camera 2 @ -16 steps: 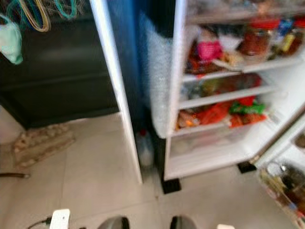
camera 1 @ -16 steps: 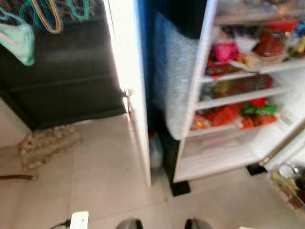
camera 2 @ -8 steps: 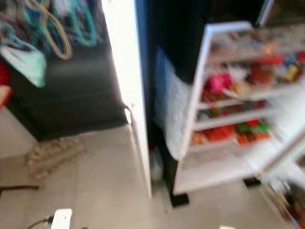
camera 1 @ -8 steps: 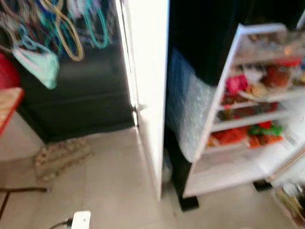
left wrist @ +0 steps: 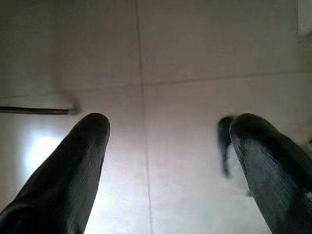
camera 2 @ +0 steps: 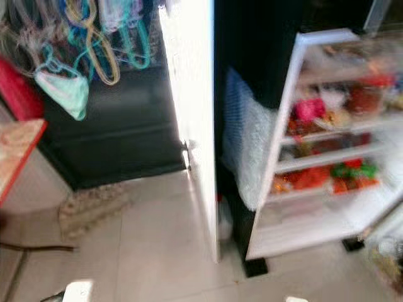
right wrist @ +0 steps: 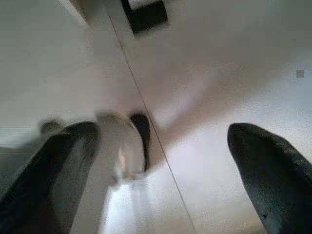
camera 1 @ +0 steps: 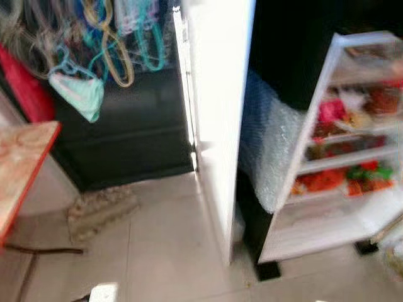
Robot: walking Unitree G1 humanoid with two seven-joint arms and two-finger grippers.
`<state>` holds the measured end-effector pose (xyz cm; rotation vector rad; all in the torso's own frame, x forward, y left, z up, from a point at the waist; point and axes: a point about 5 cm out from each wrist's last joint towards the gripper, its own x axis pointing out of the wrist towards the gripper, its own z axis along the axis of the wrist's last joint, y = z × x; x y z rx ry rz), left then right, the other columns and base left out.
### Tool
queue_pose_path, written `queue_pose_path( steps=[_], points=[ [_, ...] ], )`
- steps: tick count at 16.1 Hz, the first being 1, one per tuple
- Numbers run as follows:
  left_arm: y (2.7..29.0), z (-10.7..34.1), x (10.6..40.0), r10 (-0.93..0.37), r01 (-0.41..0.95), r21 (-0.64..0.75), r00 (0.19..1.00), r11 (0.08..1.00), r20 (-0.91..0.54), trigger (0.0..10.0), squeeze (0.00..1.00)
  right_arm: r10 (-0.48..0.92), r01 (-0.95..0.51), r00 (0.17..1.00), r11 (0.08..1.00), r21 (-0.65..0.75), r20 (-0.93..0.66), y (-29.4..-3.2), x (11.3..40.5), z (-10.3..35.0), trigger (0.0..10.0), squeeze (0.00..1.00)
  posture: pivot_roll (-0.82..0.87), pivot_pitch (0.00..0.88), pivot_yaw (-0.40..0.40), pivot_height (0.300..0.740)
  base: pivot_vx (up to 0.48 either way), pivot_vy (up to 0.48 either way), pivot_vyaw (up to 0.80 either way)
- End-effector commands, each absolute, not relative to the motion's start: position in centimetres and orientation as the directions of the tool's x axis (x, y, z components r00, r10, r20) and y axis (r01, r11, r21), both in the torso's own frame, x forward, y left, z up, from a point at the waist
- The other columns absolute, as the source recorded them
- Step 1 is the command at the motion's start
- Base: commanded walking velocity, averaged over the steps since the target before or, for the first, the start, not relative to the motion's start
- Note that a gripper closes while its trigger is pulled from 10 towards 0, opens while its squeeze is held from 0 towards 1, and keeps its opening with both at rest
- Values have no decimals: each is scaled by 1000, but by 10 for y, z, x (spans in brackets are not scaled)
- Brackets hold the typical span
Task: Restocking fridge
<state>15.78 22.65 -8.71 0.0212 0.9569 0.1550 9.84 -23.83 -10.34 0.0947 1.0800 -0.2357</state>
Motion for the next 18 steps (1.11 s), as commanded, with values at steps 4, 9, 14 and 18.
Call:
queue_pose_path(
  steps=[4, 9, 14, 18],
  points=[
    [234, -89, 150, 157, -113, 114, 543, 987, -825, 10000, 0, -131, 240, 464, 970, -18, -876, -232, 107, -103, 10000, 0, -84, 14, 56, 740, 0, 0, -781],
    [234, -89, 150, 157, -113, 114, 543, 987, -825, 10000, 0, -131, 240, 464, 970, -18, -876, -232, 107, -103, 10000, 0, -84, 14, 56, 740, 0, 0, -781],
    [226, -85, 165, 161, -109, 120, 559, 987, -813, 10000, 0, -139, 254, 469, 967, -17, -872, -233, 110, -102, 10000, 0, -87, 21, 64, 740, 0, 0, -779],
    [224, -85, 167, 160, -101, 124, 559, 987, -814, 10000, 0, -145, 258, 474, 966, -21, -868, -233, 110, -102, 10000, 0, -92, 20, 65, 740, 0, 0, -777]
  ],
)
